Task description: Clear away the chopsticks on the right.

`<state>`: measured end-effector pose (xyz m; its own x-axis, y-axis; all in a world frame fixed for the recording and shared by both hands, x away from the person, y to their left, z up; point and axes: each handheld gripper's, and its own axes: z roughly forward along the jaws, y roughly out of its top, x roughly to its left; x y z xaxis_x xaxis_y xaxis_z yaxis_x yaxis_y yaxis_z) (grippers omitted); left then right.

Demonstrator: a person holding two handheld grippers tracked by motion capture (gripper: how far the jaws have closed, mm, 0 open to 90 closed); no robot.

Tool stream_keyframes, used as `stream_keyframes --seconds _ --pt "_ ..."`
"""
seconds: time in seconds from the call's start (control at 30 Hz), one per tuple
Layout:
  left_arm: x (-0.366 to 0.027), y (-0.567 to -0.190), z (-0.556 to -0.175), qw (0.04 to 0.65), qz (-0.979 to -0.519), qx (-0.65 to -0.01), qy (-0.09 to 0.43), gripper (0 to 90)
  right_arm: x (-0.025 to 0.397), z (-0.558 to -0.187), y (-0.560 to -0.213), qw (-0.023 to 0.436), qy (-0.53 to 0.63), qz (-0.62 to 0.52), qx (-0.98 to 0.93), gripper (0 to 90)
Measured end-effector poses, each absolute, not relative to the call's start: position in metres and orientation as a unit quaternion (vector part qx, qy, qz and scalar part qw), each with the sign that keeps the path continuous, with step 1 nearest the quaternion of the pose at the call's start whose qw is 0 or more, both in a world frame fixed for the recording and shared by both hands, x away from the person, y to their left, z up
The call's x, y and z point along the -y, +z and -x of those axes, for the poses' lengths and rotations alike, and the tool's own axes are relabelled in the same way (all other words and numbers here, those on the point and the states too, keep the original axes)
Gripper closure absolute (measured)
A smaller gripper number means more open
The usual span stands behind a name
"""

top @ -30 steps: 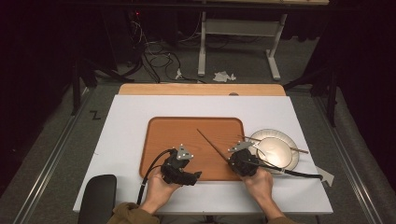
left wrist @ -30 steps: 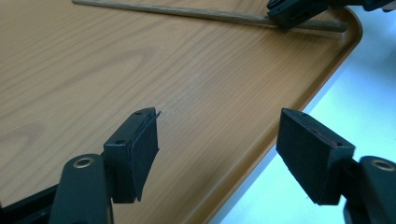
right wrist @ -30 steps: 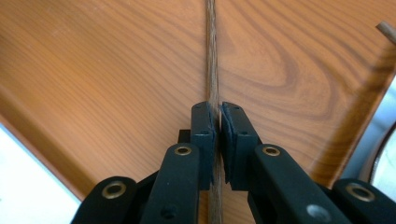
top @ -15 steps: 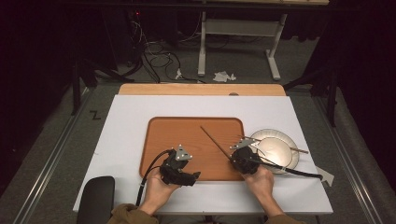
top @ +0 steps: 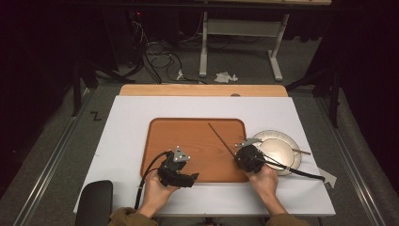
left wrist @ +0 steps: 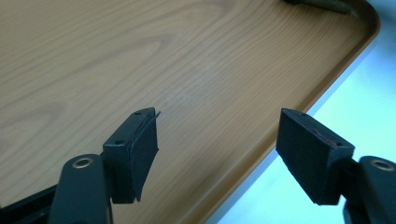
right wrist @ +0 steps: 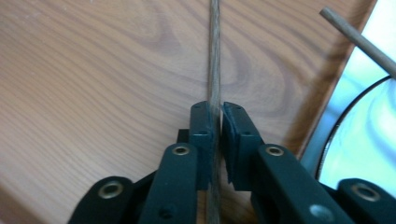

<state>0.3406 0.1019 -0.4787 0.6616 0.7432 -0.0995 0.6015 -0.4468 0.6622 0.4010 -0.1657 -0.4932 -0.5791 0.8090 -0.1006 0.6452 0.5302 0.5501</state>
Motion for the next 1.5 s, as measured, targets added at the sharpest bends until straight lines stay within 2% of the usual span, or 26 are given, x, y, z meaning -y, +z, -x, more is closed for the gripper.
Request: stream_keyframes --seconds 0.23,0.5,0.7,1.03,1.5 --pt "-0.105 -0.479 -0.338 0.343 -0.843 -0.401 0.103 29.5 0.167 -0.398 -0.489 0.177 0.237 -0.419 -0.859 73.8" --pt "-0.108 -0.478 -0.338 0.344 -0.840 -0.407 0.106 29.5 0.174 -0.389 -0.471 0.163 0.278 -0.404 -0.856 69.7" --pt "-0.109 -0.479 -0.339 0.341 -0.841 -0.408 0.106 29.5 0.189 -0.374 -0.454 0.170 0.306 -0.379 -0.857 66.6" --pt "-0.108 -0.480 -0.341 0.341 -0.841 -0.408 0.103 29.6 0.221 -0.363 -0.429 0.194 0.324 -0.367 -0.850 68.4" --pt "-0.102 -0.482 -0.347 0.340 -0.846 -0.400 0.096 29.7 0.296 -0.356 -0.400 0.240 0.328 -0.407 -0.818 71.2"
